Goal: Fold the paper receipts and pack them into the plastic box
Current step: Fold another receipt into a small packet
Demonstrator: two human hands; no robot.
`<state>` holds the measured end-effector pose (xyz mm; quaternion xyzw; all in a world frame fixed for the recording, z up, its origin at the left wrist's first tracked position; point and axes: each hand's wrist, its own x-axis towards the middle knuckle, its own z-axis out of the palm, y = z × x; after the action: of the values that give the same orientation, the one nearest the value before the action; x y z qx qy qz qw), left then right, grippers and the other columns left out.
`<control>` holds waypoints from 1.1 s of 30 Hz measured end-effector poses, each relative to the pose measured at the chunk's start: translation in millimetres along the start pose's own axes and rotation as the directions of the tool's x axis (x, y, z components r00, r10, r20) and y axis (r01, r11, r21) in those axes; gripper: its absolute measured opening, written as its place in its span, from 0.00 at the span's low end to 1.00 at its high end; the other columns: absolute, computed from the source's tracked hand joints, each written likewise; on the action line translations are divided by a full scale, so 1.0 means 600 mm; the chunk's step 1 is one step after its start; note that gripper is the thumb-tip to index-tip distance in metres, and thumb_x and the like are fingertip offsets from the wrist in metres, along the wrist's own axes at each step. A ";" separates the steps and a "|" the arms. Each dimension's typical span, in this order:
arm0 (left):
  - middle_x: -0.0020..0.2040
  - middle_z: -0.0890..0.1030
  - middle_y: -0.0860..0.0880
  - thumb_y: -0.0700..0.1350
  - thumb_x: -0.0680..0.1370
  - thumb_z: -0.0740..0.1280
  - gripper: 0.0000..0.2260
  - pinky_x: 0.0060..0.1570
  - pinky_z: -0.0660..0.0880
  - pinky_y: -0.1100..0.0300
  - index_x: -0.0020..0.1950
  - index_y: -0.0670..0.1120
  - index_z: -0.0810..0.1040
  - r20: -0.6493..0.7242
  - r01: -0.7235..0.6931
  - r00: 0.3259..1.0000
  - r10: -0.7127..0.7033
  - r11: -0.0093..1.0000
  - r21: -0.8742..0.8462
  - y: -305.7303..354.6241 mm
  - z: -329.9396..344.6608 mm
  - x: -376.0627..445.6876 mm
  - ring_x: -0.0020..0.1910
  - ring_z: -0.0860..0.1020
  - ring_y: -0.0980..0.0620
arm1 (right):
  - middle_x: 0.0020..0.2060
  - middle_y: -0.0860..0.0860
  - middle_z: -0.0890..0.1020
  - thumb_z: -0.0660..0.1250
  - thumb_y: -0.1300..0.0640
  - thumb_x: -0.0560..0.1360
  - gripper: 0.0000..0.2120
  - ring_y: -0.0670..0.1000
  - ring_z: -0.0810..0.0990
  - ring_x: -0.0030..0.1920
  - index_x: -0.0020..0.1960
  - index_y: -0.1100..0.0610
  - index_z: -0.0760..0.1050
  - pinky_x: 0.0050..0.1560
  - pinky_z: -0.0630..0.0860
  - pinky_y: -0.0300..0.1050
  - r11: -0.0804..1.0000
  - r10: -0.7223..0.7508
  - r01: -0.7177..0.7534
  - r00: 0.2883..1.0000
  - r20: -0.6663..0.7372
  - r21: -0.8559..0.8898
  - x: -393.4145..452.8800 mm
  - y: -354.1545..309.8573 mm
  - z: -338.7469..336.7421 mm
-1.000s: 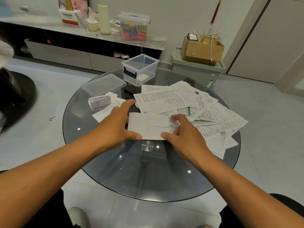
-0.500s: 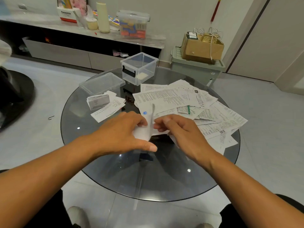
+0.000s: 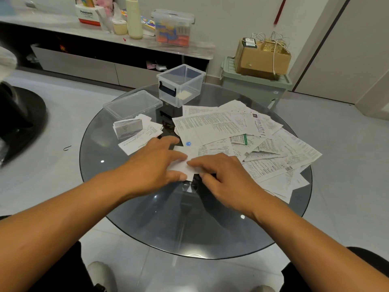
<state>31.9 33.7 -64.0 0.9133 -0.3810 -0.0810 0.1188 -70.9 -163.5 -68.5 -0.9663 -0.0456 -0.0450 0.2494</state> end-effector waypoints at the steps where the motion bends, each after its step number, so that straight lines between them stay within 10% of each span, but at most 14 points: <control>1: 0.78 0.60 0.56 0.69 0.74 0.66 0.31 0.70 0.67 0.47 0.75 0.60 0.70 0.020 -0.035 0.999 0.034 0.999 0.022 0.002 -0.002 -0.002 0.73 0.61 0.51 | 0.66 0.41 0.80 0.66 0.53 0.81 0.17 0.46 0.74 0.66 0.68 0.43 0.79 0.69 0.66 0.53 0.999 0.018 -0.018 1.000 -0.012 -0.037 0.002 0.003 0.003; 8: 0.64 0.76 0.57 0.63 0.79 0.64 0.20 0.59 0.74 0.54 0.66 0.55 0.78 -0.005 -0.220 0.975 0.222 0.969 0.109 0.005 -0.023 -0.003 0.61 0.73 0.55 | 0.62 0.40 0.77 0.69 0.41 0.78 0.17 0.44 0.74 0.60 0.65 0.41 0.79 0.62 0.63 0.45 0.994 0.083 -0.084 0.996 -0.010 -0.069 0.009 0.001 0.002; 14: 0.57 0.76 0.62 0.66 0.72 0.73 0.27 0.55 0.76 0.61 0.68 0.60 0.73 0.094 -0.184 0.976 0.196 0.975 -0.124 0.003 -0.041 -0.006 0.54 0.75 0.62 | 0.61 0.39 0.79 0.67 0.53 0.75 0.19 0.45 0.76 0.58 0.65 0.40 0.78 0.67 0.68 0.53 0.994 0.100 -0.102 0.993 0.064 0.034 0.007 -0.010 -0.014; 21: 0.52 0.79 0.58 0.49 0.76 0.69 0.21 0.49 0.77 0.54 0.68 0.57 0.71 0.052 -0.239 0.970 0.239 0.971 -0.008 0.011 -0.038 -0.005 0.47 0.77 0.58 | 0.56 0.34 0.75 0.71 0.55 0.74 0.23 0.40 0.76 0.56 0.66 0.38 0.75 0.67 0.71 0.51 0.975 0.144 -0.156 0.986 0.085 0.160 0.001 -0.006 -0.012; 25: 0.46 0.83 0.58 0.49 0.79 0.67 0.16 0.50 0.79 0.53 0.65 0.62 0.72 -0.024 -0.145 0.989 0.145 0.929 -0.341 0.009 -0.025 -0.004 0.44 0.80 0.58 | 0.48 0.39 0.80 0.75 0.48 0.75 0.16 0.42 0.78 0.51 0.61 0.39 0.78 0.58 0.76 0.46 0.948 0.182 -0.196 0.980 0.075 0.253 -0.002 0.001 -0.009; 27: 0.44 0.84 0.54 0.52 0.81 0.66 0.12 0.50 0.80 0.48 0.63 0.63 0.72 0.015 -0.085 0.994 0.106 0.869 -0.488 0.012 -0.021 -0.005 0.43 0.81 0.54 | 0.42 0.47 0.83 0.73 0.47 0.77 0.06 0.47 0.80 0.44 0.52 0.47 0.83 0.50 0.77 0.51 0.909 0.216 -0.209 0.976 0.021 0.360 0.001 0.001 -0.008; 31: 0.45 0.84 0.54 0.75 0.71 0.63 0.23 0.51 0.81 0.49 0.58 0.64 0.75 0.059 0.014 0.998 0.022 0.828 -0.561 0.016 -0.024 -0.003 0.43 0.84 0.55 | 0.37 0.53 0.80 0.65 0.45 0.82 0.18 0.47 0.74 0.35 0.41 0.57 0.78 0.40 0.71 0.48 0.936 0.239 -0.228 0.971 -0.010 0.267 0.003 0.000 -0.007; 33: 0.44 0.84 0.54 0.69 0.72 0.70 0.17 0.48 0.82 0.49 0.53 0.60 0.78 0.063 0.021 0.998 0.014 0.853 -0.521 0.019 -0.019 0.000 0.41 0.83 0.56 | 0.35 0.51 0.79 0.64 0.44 0.82 0.18 0.48 0.76 0.35 0.40 0.55 0.77 0.39 0.72 0.49 0.945 0.242 -0.230 0.970 -0.025 0.234 0.004 -0.002 -0.005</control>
<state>26.6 27.7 -49.8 0.8445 -0.3469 -0.2106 0.3494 -69.1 -163.9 -65.0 -0.9279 0.0722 -0.0350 0.3641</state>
